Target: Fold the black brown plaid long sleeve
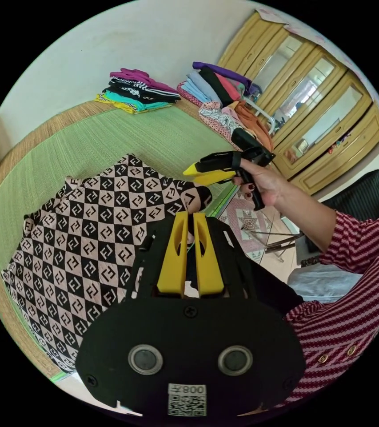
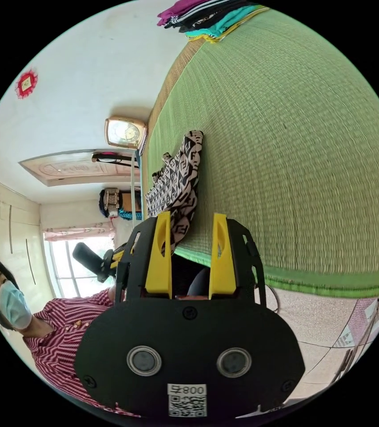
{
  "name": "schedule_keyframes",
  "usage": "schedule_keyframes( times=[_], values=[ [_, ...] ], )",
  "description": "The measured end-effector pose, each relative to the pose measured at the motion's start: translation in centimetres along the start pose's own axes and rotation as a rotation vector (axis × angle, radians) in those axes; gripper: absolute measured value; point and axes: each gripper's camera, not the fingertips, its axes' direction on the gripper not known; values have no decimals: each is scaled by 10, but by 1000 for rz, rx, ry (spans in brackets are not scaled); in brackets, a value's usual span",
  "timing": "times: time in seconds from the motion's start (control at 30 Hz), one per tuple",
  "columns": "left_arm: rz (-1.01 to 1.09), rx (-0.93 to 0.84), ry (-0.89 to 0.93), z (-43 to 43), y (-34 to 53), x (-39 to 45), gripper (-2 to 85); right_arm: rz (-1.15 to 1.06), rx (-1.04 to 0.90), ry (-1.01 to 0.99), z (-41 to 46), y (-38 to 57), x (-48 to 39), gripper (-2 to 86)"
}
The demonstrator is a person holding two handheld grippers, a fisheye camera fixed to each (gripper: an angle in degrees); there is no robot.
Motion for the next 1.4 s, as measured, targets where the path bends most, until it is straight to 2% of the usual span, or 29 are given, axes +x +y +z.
schedule_keyframes(
  times=[0.27, 0.53, 0.73, 1.03, 1.23, 1.4],
  values=[
    [-40, 20, 70, 13, 9, -9, 19, 48, -32, -83, 34, -72, 26, 159],
    [-29, 0, 107, 26, 8, -7, 19, 45, -91, -152, 81, -128, 44, 108],
    [-13, 4, 134, 23, 1, -6, 18, 29, -117, -112, 84, -147, 57, 48],
    [0, -1, 239, 25, -4, 0, 18, 52, -109, -20, 58, -143, 105, 26],
    [-45, 73, 286, -18, 7, -23, 17, 73, -76, -55, 72, -140, 135, 22],
    [-52, 158, 306, -73, 16, -39, 17, 8, -43, -55, 77, -140, 124, 19]
  ],
)
